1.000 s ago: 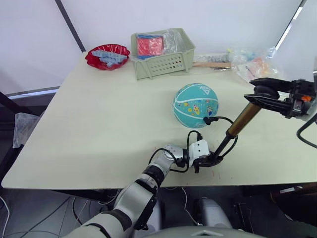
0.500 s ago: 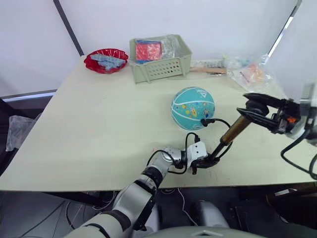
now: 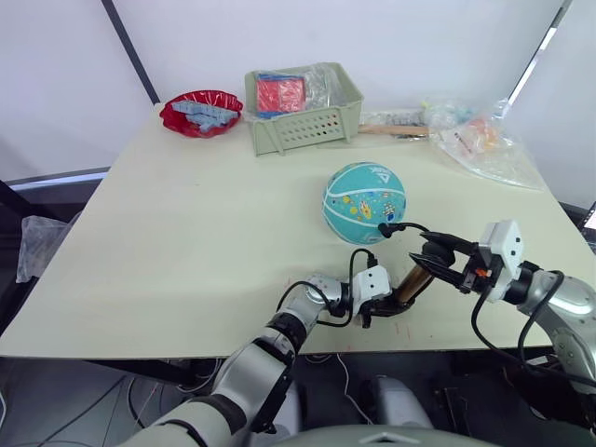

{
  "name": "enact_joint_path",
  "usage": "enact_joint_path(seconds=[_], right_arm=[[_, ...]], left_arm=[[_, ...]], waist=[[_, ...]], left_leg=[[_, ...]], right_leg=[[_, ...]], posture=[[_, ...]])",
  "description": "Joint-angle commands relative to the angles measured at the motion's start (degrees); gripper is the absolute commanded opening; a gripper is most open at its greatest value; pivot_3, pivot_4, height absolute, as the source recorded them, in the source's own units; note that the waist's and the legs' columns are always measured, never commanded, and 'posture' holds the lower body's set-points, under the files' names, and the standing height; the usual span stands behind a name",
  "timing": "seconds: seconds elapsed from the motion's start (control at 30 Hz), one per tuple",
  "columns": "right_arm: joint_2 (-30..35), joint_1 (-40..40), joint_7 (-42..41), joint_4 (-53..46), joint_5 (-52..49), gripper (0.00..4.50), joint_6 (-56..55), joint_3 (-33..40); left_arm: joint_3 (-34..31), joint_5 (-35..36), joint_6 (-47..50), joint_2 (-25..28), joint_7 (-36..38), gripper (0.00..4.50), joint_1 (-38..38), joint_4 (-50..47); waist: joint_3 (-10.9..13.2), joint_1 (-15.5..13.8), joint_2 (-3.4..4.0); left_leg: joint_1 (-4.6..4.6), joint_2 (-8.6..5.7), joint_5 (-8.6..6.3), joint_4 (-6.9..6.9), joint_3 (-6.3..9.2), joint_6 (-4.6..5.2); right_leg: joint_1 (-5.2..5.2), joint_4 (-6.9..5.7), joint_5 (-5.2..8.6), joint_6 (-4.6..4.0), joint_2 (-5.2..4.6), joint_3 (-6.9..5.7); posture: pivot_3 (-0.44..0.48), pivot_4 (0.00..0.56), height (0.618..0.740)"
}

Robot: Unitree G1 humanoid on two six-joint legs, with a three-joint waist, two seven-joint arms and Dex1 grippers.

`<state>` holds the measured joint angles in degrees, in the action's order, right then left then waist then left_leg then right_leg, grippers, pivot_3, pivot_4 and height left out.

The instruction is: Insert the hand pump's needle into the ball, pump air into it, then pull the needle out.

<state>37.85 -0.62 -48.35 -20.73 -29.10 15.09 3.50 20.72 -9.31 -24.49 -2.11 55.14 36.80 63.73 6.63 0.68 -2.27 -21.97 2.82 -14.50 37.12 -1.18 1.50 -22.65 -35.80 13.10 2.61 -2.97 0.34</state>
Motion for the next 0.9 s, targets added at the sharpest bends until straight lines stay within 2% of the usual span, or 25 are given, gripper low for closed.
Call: enact_joint_path(seconds=[0.03, 0.27, 0.4, 0.9], right_arm=[[0.55, -0.66, -1.11, 0.41, -1.48, 1.63, 4.18, -0.6], [3.03, 6.35, -0.55, -4.3, -11.01, 1.63, 11.86, 6.8], [4.81, 10.15, -0.43, -5.04, -14.53, 1.63, 15.25, 10.09], [14.09, 21.93, -0.47, -2.04, -22.99, 1.63, 22.15, 21.6]], left_arm=[[0.85, -2.18, 2.01, 1.85, -0.03, 1.15, -2.21, 3.57], [0.89, -2.01, 2.11, 1.86, 0.08, 1.15, -2.39, 3.4], [0.91, -2.0, 2.21, 1.77, 0.13, 1.15, -2.53, 3.18], [0.91, -2.23, 2.28, 1.55, -0.01, 1.15, -2.28, 3.48]], waist=[[0.09, 0.0, 0.04], [0.72, -0.09, 0.5], [0.73, -0.21, 0.61], [1.08, -0.2, 0.75]], left_leg=[[0.0, 0.0, 0.0, 0.0, 0.01, 0.0], [-0.2, -0.14, 0.01, 0.01, 0.04, 0.01], [-0.84, -0.39, 0.03, 0.1, 0.08, 0.04], [-0.9, -0.43, 0.03, 0.17, 0.07, 0.04]], right_leg=[[0.0, 0.0, 0.0, 0.0, 0.0, -0.01], [-0.07, 0.01, 0.0, 0.0, -0.04, -0.04], [-0.6, 0.01, -0.08, -0.06, -0.04, -0.04], [-0.63, 0.0, -0.05, 0.04, -0.06, -0.02]], posture=[[0.0, 0.15, 0.735], [0.0, 0.15, 0.735], [0.0, 0.15, 0.735], [0.0, 0.15, 0.735]])
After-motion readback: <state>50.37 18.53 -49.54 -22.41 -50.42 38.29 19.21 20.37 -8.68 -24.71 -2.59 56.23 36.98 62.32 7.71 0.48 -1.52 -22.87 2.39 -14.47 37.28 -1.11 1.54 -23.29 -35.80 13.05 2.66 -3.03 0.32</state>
